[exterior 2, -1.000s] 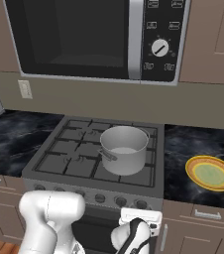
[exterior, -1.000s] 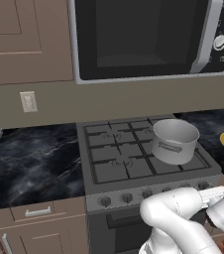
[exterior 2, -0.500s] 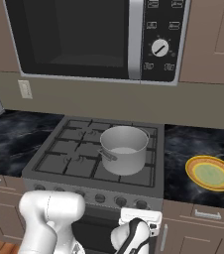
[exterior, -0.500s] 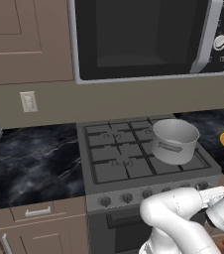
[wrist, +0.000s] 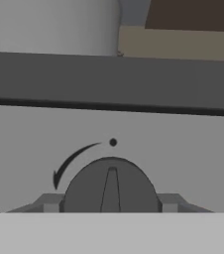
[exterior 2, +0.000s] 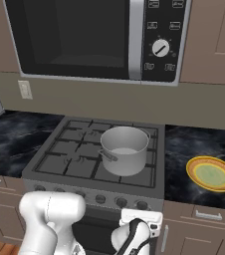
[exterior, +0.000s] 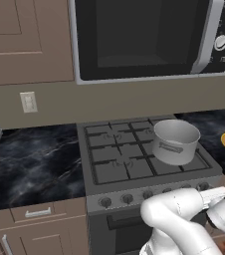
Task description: Retrieve the frozen meat and place it in the pot on a burner. Then turn the burner on.
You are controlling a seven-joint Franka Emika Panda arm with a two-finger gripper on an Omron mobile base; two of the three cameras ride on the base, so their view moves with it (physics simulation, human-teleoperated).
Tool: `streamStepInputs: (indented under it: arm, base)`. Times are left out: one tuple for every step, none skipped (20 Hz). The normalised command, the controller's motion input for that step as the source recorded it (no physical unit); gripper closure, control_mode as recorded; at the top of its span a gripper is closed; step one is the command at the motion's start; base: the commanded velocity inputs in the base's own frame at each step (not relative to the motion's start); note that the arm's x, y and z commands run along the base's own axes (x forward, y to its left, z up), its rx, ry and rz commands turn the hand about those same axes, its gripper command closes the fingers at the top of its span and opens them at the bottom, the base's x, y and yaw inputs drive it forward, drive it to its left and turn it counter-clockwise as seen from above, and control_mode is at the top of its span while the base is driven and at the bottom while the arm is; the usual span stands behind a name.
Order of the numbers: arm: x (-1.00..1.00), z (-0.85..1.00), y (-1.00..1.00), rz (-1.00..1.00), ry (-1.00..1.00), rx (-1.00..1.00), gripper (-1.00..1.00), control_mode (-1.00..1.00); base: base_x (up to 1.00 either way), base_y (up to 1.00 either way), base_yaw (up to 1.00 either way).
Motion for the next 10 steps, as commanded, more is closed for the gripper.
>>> streamStepInputs:
  arm:
    - [0.0,0.0,0.0,0.15,0.0,-0.14,1.0,-1.0]
    - [0.0,0.0,0.0,0.17,0.0,-0.16,1.0,-1.0]
    - [0.0,0.0,0.0,0.19,0.0,-0.15,1.0,-1.0]
    - [0.0,0.0,0.0,0.19,0.0,-0.15,1.0,-1.0]
    - [0.0,0.0,0.0,0.2,0.0,-0.16,1.0,-1.0]
    - [0.0,0.0,0.0,0.2,0.0,-0.17,1.0,-1.0]
    - [0.0,0.0,0.0,0.2,0.0,-0.18,1.0,-1.0]
    - [0.0,0.0,0.0,0.19,0.0,-0.21,1.0,-1.0]
    - [0.0,0.0,0.0,0.18,0.0,-0.23,1.0,-1.0]
    - [0.0,0.0,0.0,0.17,0.0,-0.26,1.0,-1.0]
  base:
    - [0.0,0.0,0.0]
    - [0.0,0.0,0.0]
    - [0.0,0.0,0.0]
    - [0.0,0.0,0.0]
    - [0.0,0.0,0.0]
    - [0.0,0.0,0.0]
    - [0.0,0.0,0.0]
    - [0.0,0.0,0.0]
    - [0.0,0.0,0.0]
    - [0.0,0.0,0.0]
